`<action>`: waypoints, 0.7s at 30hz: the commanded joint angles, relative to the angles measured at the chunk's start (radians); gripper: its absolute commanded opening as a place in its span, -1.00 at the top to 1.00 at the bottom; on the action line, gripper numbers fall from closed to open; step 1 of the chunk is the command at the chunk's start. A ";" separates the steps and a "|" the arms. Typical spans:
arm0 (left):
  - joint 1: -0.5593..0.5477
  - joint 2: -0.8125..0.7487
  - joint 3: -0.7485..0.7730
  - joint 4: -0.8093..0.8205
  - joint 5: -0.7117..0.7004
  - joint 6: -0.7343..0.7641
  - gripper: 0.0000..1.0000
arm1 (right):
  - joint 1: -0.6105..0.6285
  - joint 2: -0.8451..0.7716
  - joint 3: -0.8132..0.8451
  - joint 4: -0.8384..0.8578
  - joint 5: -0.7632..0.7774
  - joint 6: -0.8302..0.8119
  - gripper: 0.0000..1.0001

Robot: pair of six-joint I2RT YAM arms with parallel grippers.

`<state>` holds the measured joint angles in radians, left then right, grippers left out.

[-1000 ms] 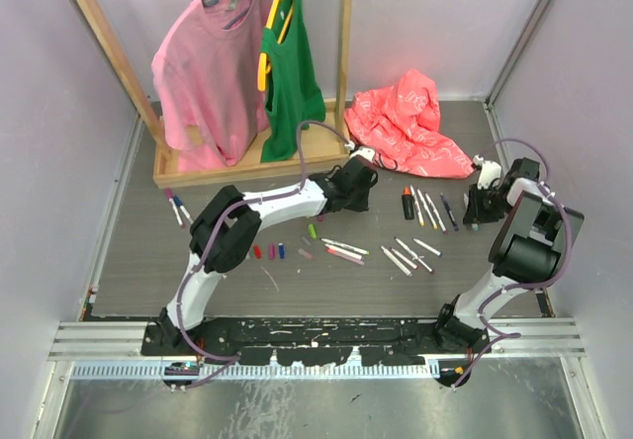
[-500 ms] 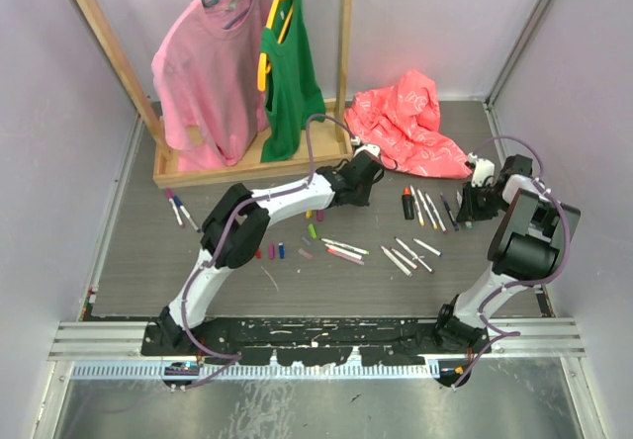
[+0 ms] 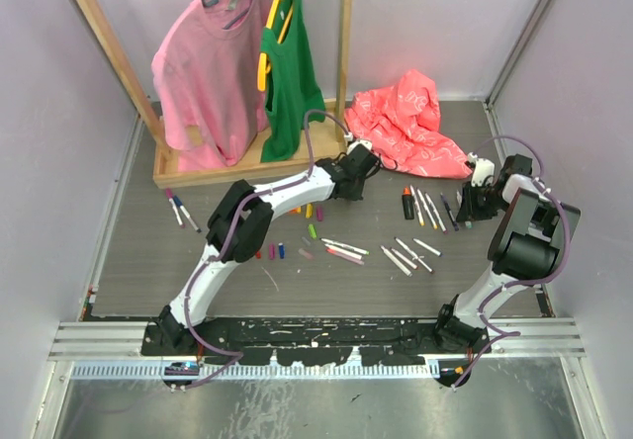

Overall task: Open the pen caps
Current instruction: Place the pen at the center of the board.

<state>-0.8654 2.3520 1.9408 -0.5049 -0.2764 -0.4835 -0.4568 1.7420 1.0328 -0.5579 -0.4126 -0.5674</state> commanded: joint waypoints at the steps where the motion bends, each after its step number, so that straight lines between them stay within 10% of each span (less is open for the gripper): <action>1: 0.007 0.003 0.048 -0.033 -0.026 -0.022 0.87 | 0.008 0.008 0.032 0.001 -0.001 0.011 0.55; 21: 0.015 -0.001 0.037 -0.027 -0.012 -0.031 0.58 | 0.011 0.004 0.032 0.006 0.022 0.018 0.38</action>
<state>-0.8551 2.3585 1.9461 -0.5369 -0.2771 -0.5087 -0.4507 1.7477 1.0412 -0.5594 -0.4053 -0.5468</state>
